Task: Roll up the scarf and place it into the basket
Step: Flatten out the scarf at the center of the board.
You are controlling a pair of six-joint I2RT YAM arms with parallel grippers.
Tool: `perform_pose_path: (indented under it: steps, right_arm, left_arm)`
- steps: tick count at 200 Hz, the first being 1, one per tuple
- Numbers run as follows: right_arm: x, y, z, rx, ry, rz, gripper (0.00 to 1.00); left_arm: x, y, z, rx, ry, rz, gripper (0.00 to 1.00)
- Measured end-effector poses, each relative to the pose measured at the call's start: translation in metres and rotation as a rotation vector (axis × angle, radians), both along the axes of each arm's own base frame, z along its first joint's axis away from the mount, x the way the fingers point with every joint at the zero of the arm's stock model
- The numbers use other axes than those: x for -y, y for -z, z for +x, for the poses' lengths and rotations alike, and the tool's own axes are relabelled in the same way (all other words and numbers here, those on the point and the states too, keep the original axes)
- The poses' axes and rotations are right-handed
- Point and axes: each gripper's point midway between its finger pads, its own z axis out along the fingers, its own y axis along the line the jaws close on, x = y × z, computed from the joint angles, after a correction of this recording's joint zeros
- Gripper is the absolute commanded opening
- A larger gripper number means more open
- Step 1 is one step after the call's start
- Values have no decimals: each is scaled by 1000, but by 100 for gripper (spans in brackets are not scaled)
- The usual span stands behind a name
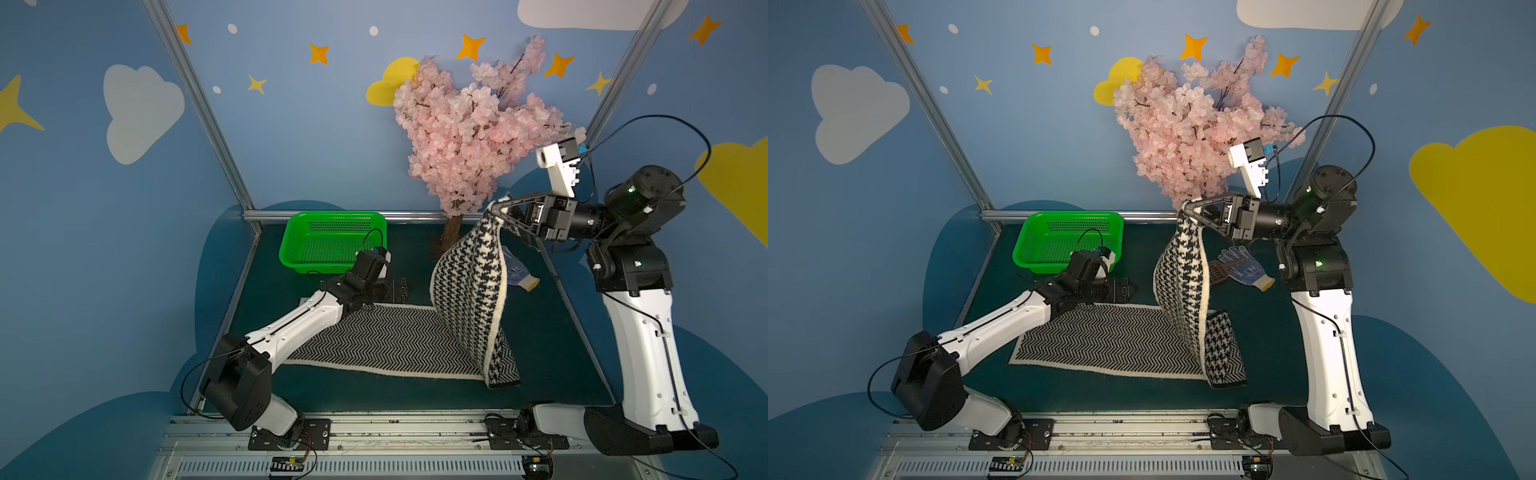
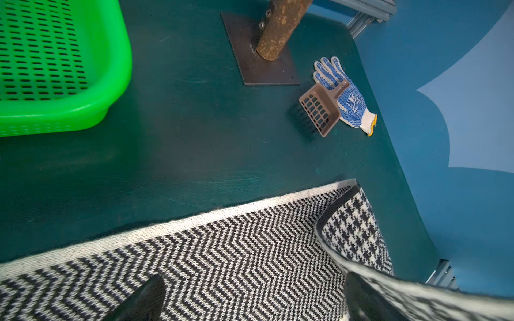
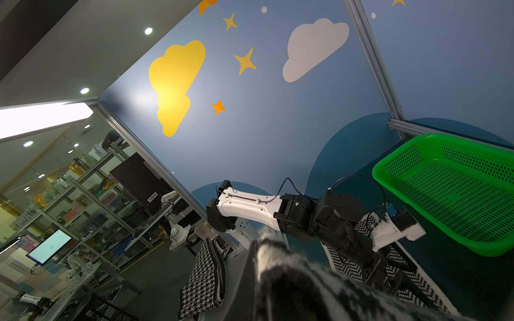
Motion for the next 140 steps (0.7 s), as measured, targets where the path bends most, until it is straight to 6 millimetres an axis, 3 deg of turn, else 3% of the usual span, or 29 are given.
perform_pose_path:
  steps: [21, 41, 66, 85, 107, 140]
  right_arm:
    - [0, 4, 22, -3, 83, -15, 6]
    - [10, -16, 34, 57, 183, -28, 6]
    - [33, -42, 31, 137, 283, -27, 6]
    - [41, -48, 25, 160, 315, -25, 6]
    - [36, -34, 23, 119, 286, -27, 7]
    - [22, 7, 38, 7, 240, -48, 6]
  left_arm:
    - [-9, -6, 3, 10, -16, 1, 100]
    - [-13, -6, 3, 12, -18, 7, 100]
    - [-19, 2, 0, -1, -24, 15, 100]
    - [-27, 9, -4, -16, -35, 23, 100]
    - [-36, 10, -5, -19, -51, 22, 100]
    - [-47, 3, -6, -4, -71, 10, 100]
